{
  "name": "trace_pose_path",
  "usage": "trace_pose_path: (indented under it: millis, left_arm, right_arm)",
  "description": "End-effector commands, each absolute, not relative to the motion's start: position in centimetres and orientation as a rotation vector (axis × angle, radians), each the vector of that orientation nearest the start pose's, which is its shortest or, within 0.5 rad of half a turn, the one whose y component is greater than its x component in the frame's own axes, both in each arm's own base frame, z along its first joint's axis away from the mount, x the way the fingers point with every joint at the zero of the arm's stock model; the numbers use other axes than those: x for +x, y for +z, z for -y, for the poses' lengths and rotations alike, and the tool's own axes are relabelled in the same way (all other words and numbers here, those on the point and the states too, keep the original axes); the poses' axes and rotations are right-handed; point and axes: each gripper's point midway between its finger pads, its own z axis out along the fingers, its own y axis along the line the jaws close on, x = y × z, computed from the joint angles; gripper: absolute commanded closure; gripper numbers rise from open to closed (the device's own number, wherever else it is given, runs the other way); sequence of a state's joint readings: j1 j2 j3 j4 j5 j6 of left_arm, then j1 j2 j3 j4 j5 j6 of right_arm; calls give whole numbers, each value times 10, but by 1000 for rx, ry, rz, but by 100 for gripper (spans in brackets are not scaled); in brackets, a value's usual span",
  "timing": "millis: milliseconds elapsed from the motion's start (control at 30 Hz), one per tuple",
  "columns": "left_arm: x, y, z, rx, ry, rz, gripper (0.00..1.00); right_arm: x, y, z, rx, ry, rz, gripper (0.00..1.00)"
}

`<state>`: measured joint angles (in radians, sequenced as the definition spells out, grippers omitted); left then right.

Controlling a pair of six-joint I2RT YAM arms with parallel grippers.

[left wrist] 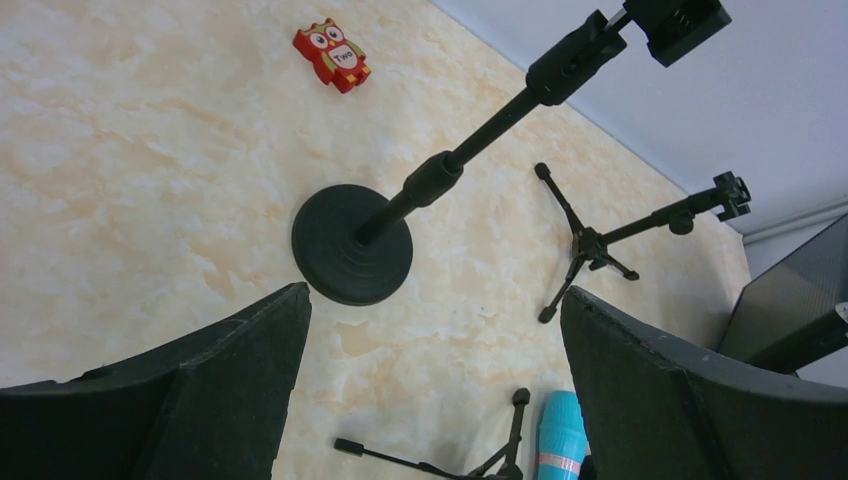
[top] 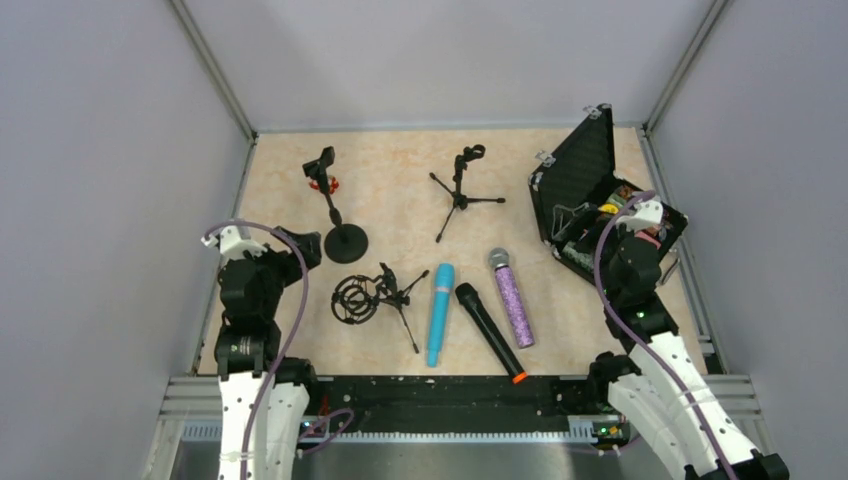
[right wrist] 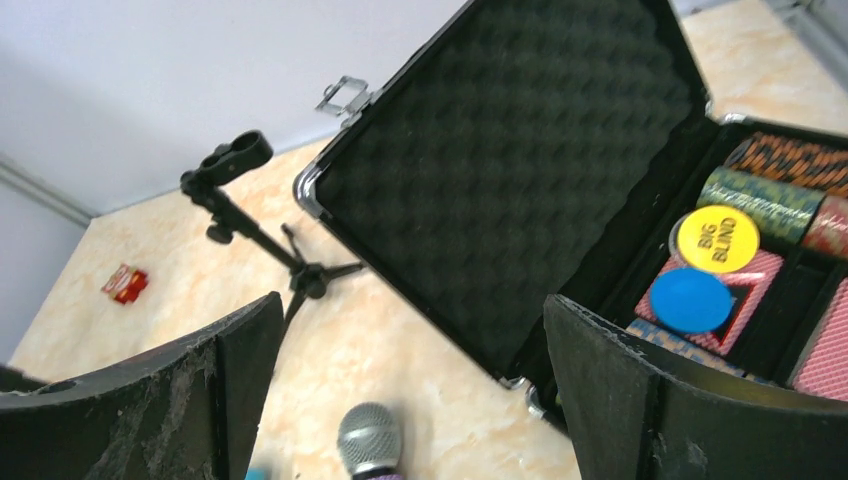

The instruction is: Attach the microphones to the stand

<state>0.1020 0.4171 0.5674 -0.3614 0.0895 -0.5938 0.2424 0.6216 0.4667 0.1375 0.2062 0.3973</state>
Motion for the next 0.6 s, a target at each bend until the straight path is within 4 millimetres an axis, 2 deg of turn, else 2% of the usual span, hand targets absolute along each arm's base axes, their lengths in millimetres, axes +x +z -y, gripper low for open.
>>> trace_pose_path:
  millis: [0, 133, 333, 567]
  left_arm:
    - [247, 258, 19, -472, -442, -1697, 1]
    - [248, 263, 25, -422, -450, -1739, 1]
    - [250, 289, 41, -265, -489, -1783, 1]
    - [254, 320, 63, -102, -582, -1815, 1]
  right_arm:
    - [294, 266, -73, 269, 461, -1606, 1]
    - [290, 257, -85, 247, 528, -1665, 1]
    - [286, 244, -102, 227, 604, -1786, 1]
    - [278, 241, -120, 155, 693, -1847, 1]
